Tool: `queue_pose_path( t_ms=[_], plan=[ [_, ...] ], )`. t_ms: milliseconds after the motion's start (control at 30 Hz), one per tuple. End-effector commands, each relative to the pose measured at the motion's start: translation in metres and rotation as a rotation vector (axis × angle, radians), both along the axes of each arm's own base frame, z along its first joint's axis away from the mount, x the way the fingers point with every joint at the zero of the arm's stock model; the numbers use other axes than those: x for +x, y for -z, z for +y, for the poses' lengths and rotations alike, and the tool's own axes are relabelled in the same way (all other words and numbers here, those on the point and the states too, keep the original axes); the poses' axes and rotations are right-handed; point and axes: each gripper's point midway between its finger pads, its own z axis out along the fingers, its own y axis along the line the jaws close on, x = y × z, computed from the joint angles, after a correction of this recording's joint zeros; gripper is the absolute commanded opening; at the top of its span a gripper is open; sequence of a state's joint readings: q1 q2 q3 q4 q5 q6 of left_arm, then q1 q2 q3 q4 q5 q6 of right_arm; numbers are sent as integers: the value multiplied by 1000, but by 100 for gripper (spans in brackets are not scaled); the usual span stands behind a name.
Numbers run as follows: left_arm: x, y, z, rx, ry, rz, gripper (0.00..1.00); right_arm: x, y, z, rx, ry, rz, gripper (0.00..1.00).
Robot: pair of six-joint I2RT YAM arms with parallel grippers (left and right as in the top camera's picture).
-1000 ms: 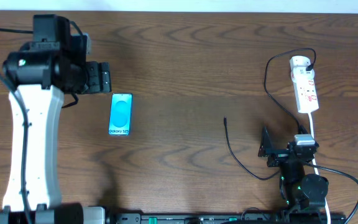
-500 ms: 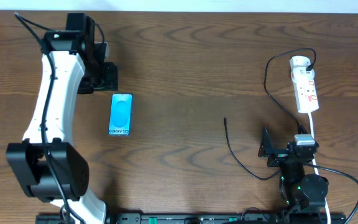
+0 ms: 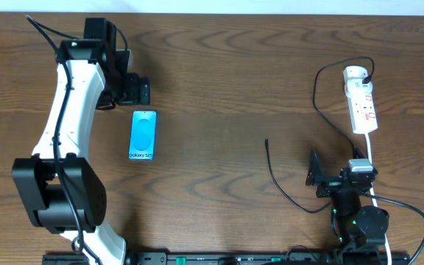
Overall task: Plug charger to phone and switch on socket
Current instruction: 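Move the left gripper forward over the Galaxy S25 phone, then lower the left gripper and close it on the phone's bottom edge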
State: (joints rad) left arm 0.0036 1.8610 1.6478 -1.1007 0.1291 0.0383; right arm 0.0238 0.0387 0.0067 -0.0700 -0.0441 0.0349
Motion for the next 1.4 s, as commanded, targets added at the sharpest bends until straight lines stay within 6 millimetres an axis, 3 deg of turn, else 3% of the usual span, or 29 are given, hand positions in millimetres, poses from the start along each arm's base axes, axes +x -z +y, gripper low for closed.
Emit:
queue_pose_path(
  t_ms=[0, 600, 967, 1167, 1367],
  plan=[
    [-7, 20, 0, -1, 7, 45, 98, 0, 0, 0, 9, 3, 0, 99],
    [-32, 67, -1, -4, 7, 123, 98, 0, 0, 0, 9, 3, 0, 99],
    [-36, 74, -8, -43, 13, 128, 98, 0, 0, 0, 9, 3, 0, 99],
    [-45, 91, -8, -43, 12, 146, 98, 0, 0, 0, 9, 3, 0, 99],
    [-45, 94, -8, -42, 12, 142, 98, 0, 0, 0, 9, 3, 0, 99]
  ],
)
